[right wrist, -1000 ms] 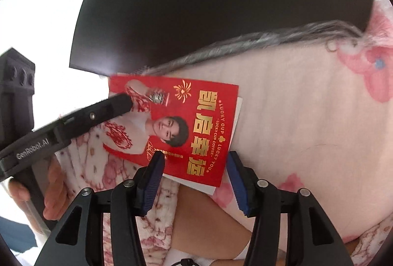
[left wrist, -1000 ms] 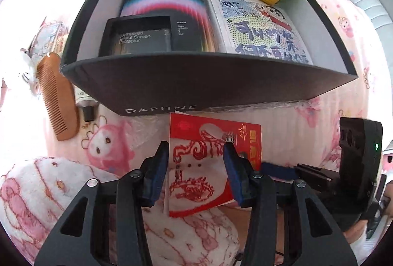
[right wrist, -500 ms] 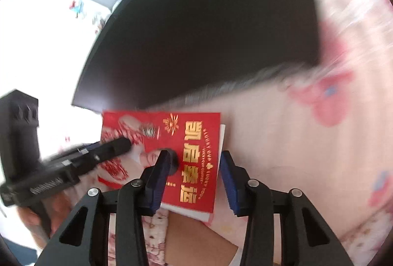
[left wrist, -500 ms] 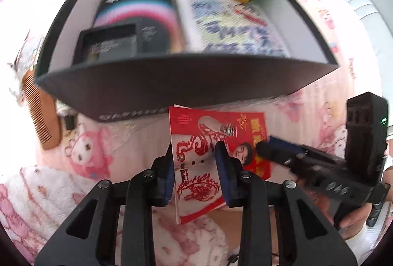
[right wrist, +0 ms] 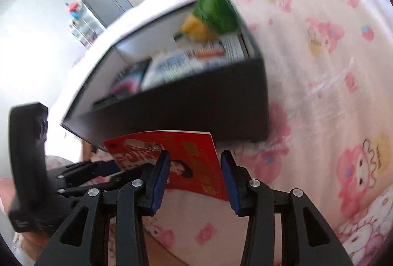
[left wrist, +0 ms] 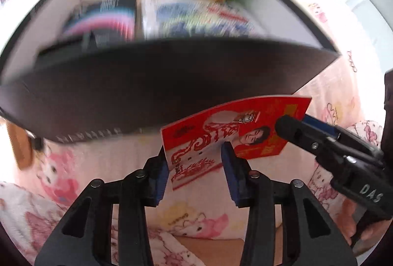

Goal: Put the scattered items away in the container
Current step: 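Lower the red packet into the box onto the bead-art package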

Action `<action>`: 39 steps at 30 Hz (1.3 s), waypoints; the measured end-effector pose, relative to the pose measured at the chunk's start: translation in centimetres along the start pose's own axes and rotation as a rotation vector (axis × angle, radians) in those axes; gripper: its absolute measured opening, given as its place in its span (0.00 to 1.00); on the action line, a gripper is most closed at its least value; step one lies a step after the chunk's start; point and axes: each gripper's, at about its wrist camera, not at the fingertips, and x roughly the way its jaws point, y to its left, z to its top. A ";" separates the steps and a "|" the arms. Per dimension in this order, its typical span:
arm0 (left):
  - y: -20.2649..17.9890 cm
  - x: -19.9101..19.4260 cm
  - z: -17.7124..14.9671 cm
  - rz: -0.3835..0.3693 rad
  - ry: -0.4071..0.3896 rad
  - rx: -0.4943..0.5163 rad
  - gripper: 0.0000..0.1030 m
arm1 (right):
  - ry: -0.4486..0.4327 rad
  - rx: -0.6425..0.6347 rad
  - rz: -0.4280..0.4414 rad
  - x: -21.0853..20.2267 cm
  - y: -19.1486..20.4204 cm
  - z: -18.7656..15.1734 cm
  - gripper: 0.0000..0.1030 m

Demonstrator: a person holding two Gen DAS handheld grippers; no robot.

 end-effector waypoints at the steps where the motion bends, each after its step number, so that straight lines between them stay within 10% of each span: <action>1: 0.5 0.1 0.1 -0.015 0.009 -0.024 0.42 | 0.020 0.022 0.001 0.6 -0.3 0.0 0.38; 7: 0.9 -0.8 0.4 -0.042 0.020 0.007 0.32 | 0.070 0.048 -0.007 1.3 -0.7 -0.3 0.31; 22: -1.5 -12.7 4.2 -0.174 -0.203 0.055 0.27 | -0.197 -0.033 0.098 -9.6 2.0 4.2 0.27; 39: 0.4 -4.0 12.5 -0.095 0.086 0.043 0.32 | 0.043 -0.088 0.015 -1.0 1.9 11.1 0.29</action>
